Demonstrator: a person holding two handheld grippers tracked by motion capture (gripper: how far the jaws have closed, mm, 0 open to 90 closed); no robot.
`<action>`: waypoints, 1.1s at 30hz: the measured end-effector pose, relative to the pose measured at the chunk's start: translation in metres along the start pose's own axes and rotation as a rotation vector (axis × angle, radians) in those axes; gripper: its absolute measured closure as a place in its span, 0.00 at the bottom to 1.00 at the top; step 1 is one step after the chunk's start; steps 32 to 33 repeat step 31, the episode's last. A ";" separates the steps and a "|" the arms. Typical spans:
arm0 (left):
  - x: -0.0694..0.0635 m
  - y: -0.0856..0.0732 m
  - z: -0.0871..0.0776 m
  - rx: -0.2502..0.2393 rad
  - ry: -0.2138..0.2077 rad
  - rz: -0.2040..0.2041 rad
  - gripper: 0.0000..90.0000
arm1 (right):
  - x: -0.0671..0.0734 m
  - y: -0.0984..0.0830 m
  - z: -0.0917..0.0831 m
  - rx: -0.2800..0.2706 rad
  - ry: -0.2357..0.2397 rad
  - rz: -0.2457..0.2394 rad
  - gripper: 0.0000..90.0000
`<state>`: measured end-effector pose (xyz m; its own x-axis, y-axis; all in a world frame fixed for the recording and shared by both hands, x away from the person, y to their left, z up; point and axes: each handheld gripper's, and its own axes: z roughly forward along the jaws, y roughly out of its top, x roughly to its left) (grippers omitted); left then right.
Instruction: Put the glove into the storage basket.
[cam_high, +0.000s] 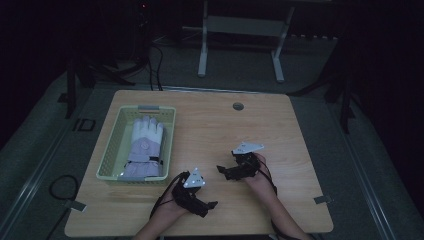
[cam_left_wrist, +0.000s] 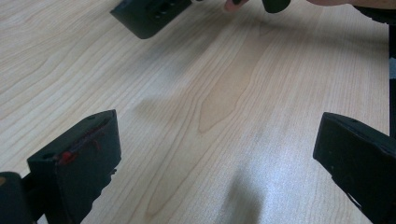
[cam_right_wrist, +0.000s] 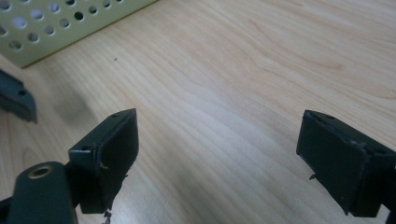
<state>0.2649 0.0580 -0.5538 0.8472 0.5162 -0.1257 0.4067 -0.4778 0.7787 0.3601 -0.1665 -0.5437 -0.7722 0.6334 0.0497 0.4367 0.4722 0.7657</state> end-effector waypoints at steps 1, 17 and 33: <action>0.000 -0.001 0.000 -0.002 0.002 -0.001 0.01 | 0.000 -0.001 0.000 -0.001 0.000 -0.004 0.14; -0.004 -0.009 0.000 -0.025 -0.014 -0.006 0.01 | -0.001 -0.018 -0.004 -0.007 0.011 -0.012 0.15; -0.007 -0.012 0.001 -0.031 -0.013 0.011 0.01 | -0.003 -0.022 -0.004 -0.008 0.006 -0.015 0.15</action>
